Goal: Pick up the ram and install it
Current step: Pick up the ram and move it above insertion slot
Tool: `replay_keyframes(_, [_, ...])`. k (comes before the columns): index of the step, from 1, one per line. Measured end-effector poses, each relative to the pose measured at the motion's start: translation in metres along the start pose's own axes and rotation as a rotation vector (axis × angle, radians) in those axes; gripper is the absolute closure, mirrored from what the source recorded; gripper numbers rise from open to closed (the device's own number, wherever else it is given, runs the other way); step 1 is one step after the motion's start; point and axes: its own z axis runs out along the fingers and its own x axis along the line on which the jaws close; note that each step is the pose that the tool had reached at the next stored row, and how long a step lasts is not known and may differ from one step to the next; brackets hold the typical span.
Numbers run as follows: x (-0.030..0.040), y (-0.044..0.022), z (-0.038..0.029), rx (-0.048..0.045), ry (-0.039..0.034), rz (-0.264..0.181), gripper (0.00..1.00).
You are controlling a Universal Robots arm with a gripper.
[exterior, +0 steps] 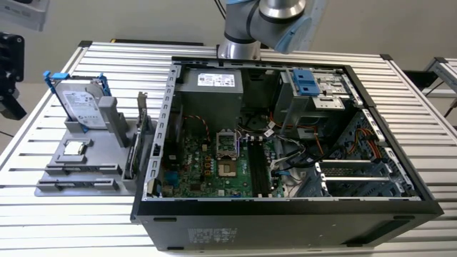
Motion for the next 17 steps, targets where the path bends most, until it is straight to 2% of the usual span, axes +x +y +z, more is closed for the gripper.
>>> replay_keyframes(13, [0.0, 0.0, 0.0, 0.0137, 0.0031, -0.223, 1.0])
replay_keyframes(15, [0.0, 0.0, 0.0, 0.0145, 0.0035, -0.253, 1.0])
replay_keyframes(17, [0.0, 0.0, 0.0, 0.0145, 0.0036, -0.261, 1.0])
